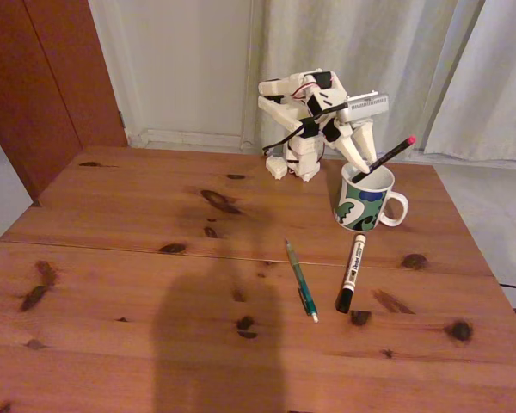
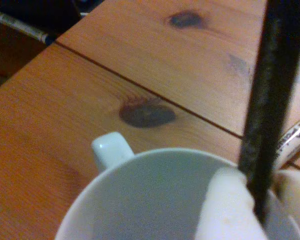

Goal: Clean up the desk and place the pens and markers into the cup

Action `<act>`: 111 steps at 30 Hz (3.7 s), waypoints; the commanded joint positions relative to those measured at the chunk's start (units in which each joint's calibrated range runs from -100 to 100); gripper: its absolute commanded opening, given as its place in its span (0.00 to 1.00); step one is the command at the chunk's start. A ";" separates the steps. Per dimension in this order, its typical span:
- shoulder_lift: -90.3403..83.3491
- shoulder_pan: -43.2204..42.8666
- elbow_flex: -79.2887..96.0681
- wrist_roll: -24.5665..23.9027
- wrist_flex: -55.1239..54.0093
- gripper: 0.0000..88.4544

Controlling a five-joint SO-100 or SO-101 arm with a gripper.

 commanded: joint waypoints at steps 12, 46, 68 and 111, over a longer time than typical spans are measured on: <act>0.80 3.60 -6.46 1.72 -1.61 0.11; 71.06 26.84 -42.89 7.59 -0.75 0.11; 87.69 29.26 -50.65 10.00 -1.61 0.11; 96.38 26.60 -53.62 9.63 -1.61 0.12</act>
